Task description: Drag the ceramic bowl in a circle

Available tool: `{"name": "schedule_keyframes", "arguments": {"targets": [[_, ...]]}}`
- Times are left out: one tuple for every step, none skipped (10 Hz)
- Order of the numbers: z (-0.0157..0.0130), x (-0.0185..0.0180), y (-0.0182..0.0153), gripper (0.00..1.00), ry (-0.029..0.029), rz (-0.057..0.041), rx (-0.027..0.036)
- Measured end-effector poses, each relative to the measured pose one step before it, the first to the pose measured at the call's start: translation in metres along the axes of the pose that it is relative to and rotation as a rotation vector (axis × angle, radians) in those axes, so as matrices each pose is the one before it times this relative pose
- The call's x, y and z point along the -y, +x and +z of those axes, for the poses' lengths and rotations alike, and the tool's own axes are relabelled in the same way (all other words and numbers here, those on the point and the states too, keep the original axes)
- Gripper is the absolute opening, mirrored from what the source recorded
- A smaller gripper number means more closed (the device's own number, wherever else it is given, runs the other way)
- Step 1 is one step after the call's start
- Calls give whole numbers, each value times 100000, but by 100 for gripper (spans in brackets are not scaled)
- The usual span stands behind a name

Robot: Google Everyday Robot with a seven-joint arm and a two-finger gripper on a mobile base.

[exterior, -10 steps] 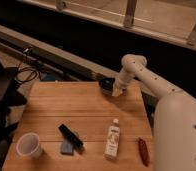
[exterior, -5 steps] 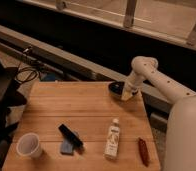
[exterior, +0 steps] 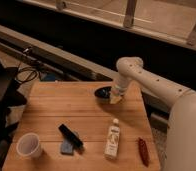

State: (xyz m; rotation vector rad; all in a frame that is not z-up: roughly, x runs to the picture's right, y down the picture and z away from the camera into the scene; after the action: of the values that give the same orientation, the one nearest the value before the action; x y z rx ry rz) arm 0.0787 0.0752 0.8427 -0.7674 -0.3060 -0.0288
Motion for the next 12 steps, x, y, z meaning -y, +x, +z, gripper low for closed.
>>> {"name": "schedule_keyframes", "arguments": {"targets": [[447, 457, -1833, 5, -88, -3306, 405], [757, 1171, -2156, 5, 102, -4593, 762], [628, 1594, -1159, 5, 408, -1797, 850], [478, 1544, -627, 5, 182, -75, 981], [304, 913, -18, 5, -93, 865, 56], [148, 897, 329, 5, 242, 2193, -89], [-106, 454, 701, 5, 541, 2614, -165], [-274, 176, 929, 5, 610, 2220, -406], [-331, 12, 1292, 5, 480, 2464, -620], [-746, -246, 2617, 5, 661, 3944, -1276], [-683, -339, 2545, 5, 574, 3550, -1064], [-559, -375, 2189, 5, 362, 3165, -994]]}}
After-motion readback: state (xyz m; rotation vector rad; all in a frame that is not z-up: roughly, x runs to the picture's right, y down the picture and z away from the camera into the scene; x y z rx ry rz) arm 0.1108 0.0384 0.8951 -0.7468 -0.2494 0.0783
